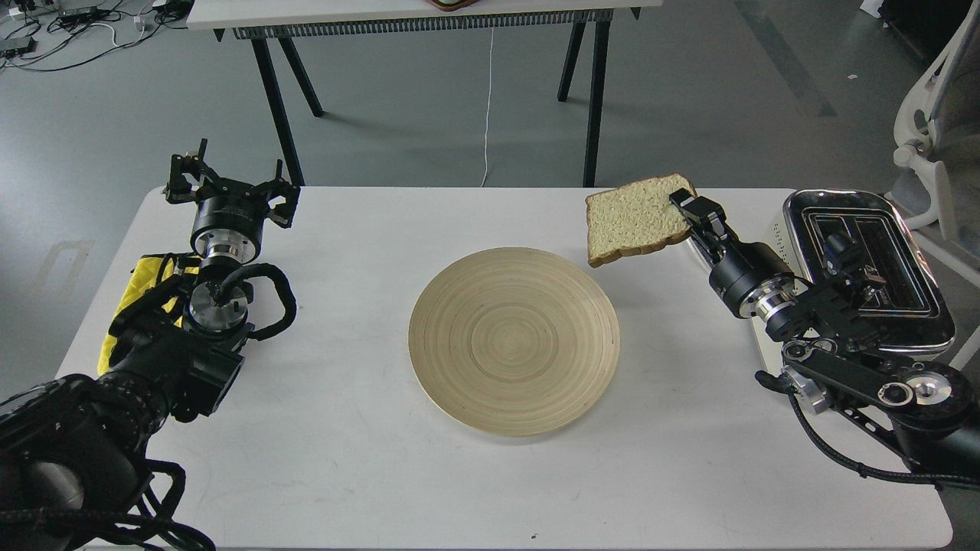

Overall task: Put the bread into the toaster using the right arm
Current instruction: 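Lift the bread slice off the plate with the right gripper, then lower the bread slice into the toaster slot with the right gripper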

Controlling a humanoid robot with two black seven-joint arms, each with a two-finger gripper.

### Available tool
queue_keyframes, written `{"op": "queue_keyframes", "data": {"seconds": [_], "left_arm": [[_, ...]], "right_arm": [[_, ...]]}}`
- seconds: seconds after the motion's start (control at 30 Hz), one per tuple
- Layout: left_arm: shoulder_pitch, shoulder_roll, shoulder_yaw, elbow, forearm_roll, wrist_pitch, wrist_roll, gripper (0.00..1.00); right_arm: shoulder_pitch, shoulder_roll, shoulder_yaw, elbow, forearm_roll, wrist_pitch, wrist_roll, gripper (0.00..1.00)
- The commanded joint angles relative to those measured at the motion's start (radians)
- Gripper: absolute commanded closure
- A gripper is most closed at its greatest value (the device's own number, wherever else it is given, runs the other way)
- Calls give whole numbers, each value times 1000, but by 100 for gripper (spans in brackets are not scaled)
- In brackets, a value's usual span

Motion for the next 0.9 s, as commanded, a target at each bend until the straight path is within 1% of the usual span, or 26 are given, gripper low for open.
{"op": "queue_keyframes", "data": {"seconds": [0.0,0.13,0.3,0.4,0.47,0.53,0.63,0.73,0.87], "left_arm": [[0,0,0,0,0,0,0,0],[0,0,0,0,0,0,0,0],[0,0,1,0,0,0,0,0],[0,0,0,0,0,0,0,0],[0,0,0,0,0,0,0,0],[0,0,0,0,0,0,0,0],[0,0,1,0,0,0,0,0],[-1,0,0,0,0,0,0,0],[0,0,0,0,0,0,0,0]], "right_arm": [[32,-157,20,79,4,0,-2,100],[32,-358,20,141,2,-1,-1,100],[21,-590,8,181,-13,-1,10,100],[14,-691,-23,201,-16,-1,10,100],[14,-739,-70,204,-27,-1,10,100],[14,-762,-113,202,-56,-1,10,100],[14,-762,-164,198,-77,-3,10,100],[14,-751,-214,198,-82,-11,10,100],[11,-725,-228,198,-80,-12,12,100]]}}
